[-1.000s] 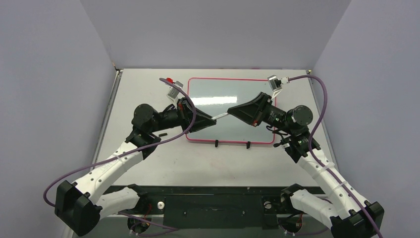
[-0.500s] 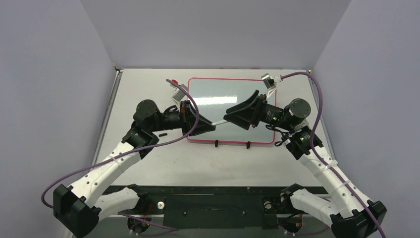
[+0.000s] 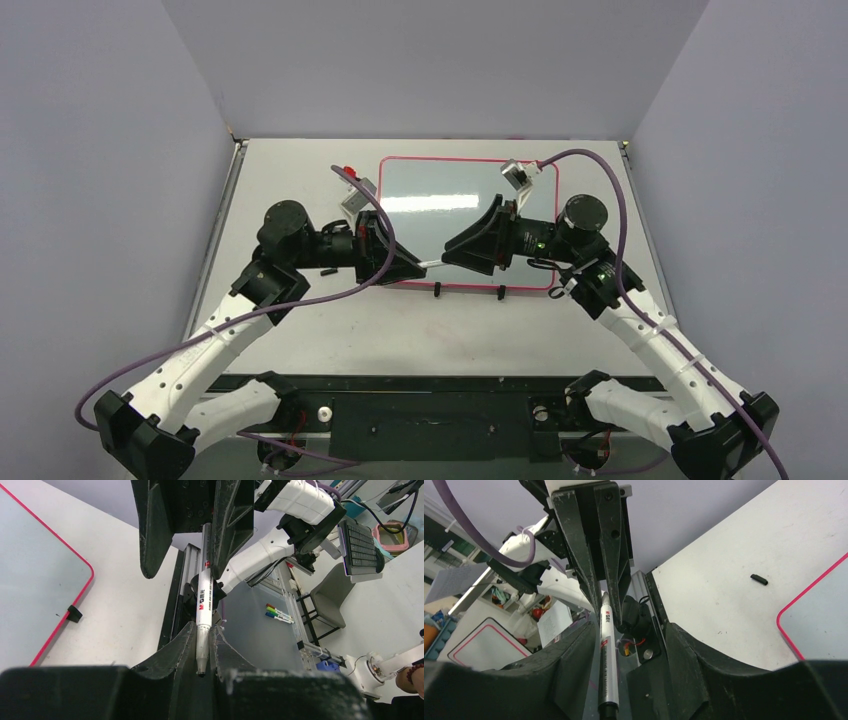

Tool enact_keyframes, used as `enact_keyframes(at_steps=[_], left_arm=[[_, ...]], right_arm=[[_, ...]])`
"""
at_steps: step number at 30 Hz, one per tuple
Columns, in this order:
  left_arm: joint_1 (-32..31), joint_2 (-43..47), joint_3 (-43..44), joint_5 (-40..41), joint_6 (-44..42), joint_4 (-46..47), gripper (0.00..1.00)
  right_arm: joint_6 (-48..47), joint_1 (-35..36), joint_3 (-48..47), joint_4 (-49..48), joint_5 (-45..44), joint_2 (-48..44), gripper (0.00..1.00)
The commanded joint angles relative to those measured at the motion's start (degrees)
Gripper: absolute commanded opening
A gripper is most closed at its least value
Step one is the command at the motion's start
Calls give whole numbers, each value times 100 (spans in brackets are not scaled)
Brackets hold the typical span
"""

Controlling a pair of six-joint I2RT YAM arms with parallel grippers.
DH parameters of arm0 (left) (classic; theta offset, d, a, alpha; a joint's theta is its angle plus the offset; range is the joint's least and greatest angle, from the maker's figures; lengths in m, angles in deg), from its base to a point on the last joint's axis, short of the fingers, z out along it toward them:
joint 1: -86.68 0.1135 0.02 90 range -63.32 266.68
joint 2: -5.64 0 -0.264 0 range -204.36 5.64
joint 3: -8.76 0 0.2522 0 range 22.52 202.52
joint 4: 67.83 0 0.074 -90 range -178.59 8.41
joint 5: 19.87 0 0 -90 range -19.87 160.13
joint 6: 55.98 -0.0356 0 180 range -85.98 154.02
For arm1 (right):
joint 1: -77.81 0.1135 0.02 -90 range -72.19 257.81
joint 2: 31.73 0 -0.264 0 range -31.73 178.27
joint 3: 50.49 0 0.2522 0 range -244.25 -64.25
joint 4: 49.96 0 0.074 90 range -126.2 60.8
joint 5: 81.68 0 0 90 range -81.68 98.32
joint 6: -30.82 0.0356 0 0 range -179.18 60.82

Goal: Write a sentence on the whiteboard
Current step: Pick up the whiteboard marker at the center of the board.

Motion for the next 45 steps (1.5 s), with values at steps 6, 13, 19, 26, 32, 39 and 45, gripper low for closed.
enact_keyframes(at_steps=[6, 13, 19, 26, 32, 39, 45], left_arm=[[27, 142, 308, -319, -410, -375, 0], [29, 148, 393, -342, -547, -536, 0], [32, 171, 388, -326, -581, -564, 0], [31, 158, 434, -307, -741, -712, 0], [30, 105, 430, -282, -787, -714, 0], [29, 86, 401, -285, -827, -714, 0], [34, 64, 431, -271, -909, -870, 0]], right_arm=[[-236, 249, -391, -29, 317, 113, 37], [-295, 370, -390, 59, 338, 148, 30], [-457, 444, -377, 228, 356, 152, 27], [-565, 528, -458, 325, 377, 219, 23], [-679, 546, -487, 370, 361, 270, 22], [-678, 588, -470, 370, 302, 300, 17], [-705, 643, -481, 370, 321, 337, 0]])
